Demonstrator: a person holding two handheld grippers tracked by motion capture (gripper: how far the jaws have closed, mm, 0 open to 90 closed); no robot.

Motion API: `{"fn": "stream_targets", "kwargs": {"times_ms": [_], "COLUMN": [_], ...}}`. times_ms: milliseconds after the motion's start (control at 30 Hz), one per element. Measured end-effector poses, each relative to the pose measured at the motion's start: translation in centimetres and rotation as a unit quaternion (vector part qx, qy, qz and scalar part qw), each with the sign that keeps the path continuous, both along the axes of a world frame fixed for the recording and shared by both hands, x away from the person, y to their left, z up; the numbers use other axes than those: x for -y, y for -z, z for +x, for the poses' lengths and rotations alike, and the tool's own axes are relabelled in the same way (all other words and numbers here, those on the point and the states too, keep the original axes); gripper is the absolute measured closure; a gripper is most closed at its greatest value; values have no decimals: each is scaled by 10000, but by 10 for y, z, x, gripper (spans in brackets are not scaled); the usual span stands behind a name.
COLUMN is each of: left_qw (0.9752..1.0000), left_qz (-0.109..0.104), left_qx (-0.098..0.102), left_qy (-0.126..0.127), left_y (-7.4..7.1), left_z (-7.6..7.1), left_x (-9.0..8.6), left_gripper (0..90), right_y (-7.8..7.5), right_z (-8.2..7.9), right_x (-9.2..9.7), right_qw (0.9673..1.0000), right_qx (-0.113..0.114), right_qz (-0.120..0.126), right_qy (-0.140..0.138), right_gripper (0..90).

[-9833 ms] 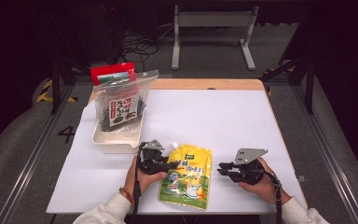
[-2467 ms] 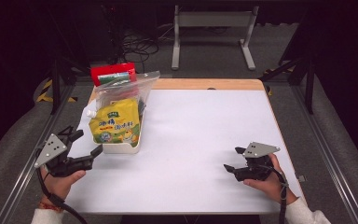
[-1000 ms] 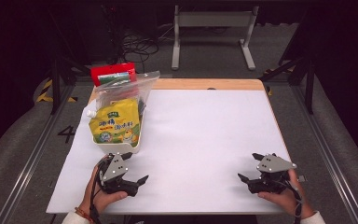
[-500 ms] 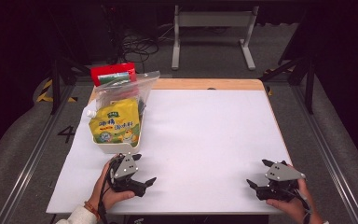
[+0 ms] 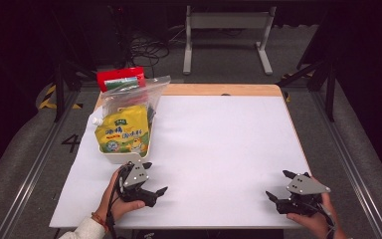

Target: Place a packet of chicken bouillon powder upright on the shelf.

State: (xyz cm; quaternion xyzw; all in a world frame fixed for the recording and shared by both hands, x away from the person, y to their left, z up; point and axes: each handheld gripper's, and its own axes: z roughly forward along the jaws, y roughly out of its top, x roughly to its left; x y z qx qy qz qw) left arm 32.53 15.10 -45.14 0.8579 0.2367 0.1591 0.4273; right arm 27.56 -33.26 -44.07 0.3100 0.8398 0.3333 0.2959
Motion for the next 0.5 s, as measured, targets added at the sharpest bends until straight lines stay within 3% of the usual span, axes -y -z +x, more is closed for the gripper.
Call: {"fn": "stream_targets", "kwargs": {"times_ms": [367, 500], "left_qw": [10000, 9999], "left_qz": [-8, 97], "left_qx": [-40, -20], "left_qy": [18, 76], "left_y": [2, 2], "left_z": [0, -2], "left_x": [-5, -5], "left_gripper": [68, 68], "right_y": [0, 1], "right_z": [2, 4], "right_x": [-5, -6], "right_qw": [10000, 10000], "right_qx": [0, -13], "right_qz": [-10, -24], "right_qy": [-17, -51], "right_gripper": [136, 136]}}
